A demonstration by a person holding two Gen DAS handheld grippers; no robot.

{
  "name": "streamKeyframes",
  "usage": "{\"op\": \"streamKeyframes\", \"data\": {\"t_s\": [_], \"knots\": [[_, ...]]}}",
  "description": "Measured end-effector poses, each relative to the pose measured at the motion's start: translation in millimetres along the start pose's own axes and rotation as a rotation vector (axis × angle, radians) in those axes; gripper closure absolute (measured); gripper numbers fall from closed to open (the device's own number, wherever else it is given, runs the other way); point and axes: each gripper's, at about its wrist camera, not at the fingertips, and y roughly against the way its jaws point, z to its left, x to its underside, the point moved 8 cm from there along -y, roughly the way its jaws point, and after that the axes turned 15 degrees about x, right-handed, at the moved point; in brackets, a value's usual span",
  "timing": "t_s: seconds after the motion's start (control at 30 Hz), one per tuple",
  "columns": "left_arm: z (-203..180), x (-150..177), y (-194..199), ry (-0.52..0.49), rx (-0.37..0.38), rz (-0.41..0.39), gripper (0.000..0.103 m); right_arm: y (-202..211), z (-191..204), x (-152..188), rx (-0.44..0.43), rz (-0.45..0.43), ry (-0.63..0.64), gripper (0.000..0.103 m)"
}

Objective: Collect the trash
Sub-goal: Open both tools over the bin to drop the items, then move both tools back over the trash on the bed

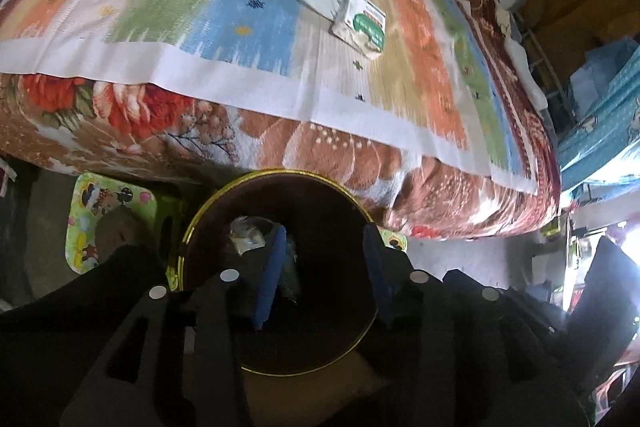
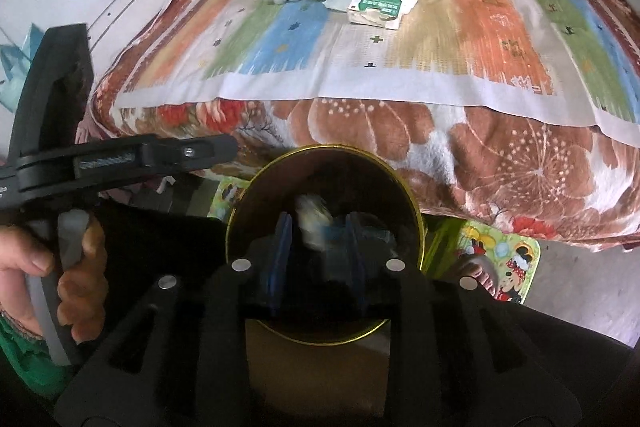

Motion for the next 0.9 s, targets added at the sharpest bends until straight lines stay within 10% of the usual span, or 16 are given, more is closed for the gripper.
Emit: {"op": "streamKeyframes", "data": {"t_s": [0.3, 0.9], "knots": [[7.0, -34.4, 24.9, 0.060, 0.047, -0.085, 0.041, -4.9, -5.9, -20.3, 0.006, -0.012, -0.013, 0.056], [16.3, -119.3, 41.9, -0.058, -0.149, -0.197, 0.006, -6.4, -26.8, -101.3, 0.067, -0.108, 0.006, 0.014]]}}
